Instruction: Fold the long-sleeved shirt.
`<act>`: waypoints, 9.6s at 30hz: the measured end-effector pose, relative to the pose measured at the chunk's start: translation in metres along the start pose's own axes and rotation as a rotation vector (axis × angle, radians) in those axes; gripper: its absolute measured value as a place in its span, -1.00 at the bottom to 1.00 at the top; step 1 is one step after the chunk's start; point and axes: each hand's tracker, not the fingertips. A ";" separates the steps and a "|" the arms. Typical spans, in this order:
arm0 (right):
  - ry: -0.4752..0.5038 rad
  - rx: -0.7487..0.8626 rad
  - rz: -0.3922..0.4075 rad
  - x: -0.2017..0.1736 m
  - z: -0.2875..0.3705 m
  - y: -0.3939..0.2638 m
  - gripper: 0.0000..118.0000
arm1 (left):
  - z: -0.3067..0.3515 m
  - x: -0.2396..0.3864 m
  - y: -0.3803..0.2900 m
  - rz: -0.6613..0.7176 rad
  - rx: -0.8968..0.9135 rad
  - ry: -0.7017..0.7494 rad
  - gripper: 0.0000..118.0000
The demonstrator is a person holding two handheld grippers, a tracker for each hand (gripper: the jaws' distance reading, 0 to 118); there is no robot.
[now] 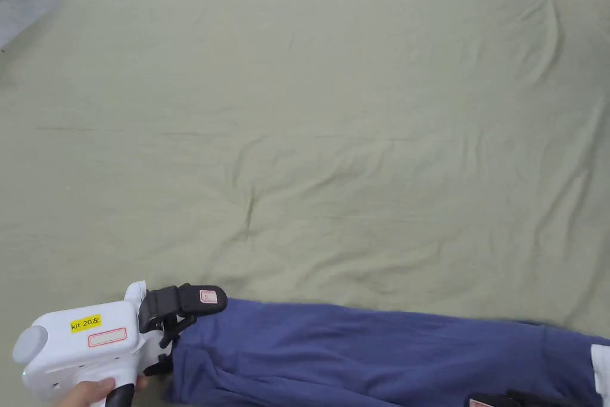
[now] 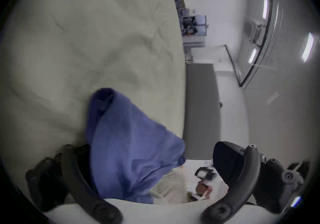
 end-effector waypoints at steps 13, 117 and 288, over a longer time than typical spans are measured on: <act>-0.068 0.001 0.011 -0.008 -0.003 0.006 -1.00 | 0.014 0.042 -0.027 0.034 0.050 -0.019 -1.00; -0.327 -0.152 -0.109 0.044 -0.107 0.037 -1.00 | -0.061 0.126 -0.090 -0.315 -0.058 0.529 0.19; -0.633 0.907 0.470 -0.230 0.170 0.122 1.00 | -0.079 0.498 -0.219 -1.234 0.861 0.638 0.99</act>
